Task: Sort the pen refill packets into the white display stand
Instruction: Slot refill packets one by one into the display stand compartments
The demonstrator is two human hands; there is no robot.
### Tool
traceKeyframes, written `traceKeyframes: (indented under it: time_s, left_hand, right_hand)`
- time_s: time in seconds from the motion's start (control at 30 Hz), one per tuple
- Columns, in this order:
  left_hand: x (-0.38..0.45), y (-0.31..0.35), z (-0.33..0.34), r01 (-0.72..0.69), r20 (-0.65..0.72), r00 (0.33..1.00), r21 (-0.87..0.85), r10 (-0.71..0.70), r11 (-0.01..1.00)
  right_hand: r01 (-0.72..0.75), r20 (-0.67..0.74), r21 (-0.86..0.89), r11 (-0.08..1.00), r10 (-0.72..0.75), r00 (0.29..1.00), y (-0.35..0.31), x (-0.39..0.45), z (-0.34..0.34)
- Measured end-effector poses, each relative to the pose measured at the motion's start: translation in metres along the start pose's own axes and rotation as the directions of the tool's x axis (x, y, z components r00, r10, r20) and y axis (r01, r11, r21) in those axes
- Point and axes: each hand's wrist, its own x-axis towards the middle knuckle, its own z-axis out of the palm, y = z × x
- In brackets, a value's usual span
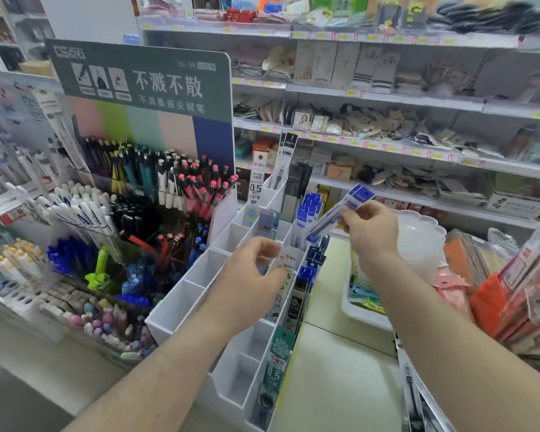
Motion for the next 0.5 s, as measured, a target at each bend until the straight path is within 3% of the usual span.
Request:
traceKeyframes:
  time_s: [0.13, 0.27, 0.4, 0.5]
  left_hand:
    - [-0.005, -0.017, 0.01, -0.043, 0.004, 0.999, 0.163, 0.043, 0.986]
    - [-0.012, -0.03, 0.015, -0.107, 0.001, 0.994, 0.285, 0.111, 0.953]
    - [-0.014, -0.036, 0.017, -0.139, -0.001, 0.989, 0.323, 0.147, 0.936]
    - [-0.014, -0.034, 0.017, -0.129, -0.001, 0.991, 0.309, 0.136, 0.942]
  right_hand:
    - [-0.056, 0.039, -0.048, 0.997, 0.058, 0.998, 0.025, 0.014, 0.023]
    - [0.001, 0.095, -0.221, 0.975, 0.02, 0.995, 0.047, 0.027, 0.037]
    - [0.069, 0.183, -0.436, 0.898, 0.013, 0.983, 0.053, 0.025, 0.047]
    - [0.048, 0.204, -0.493, 0.868, 0.062, 0.977, 0.058, 0.026, 0.054]
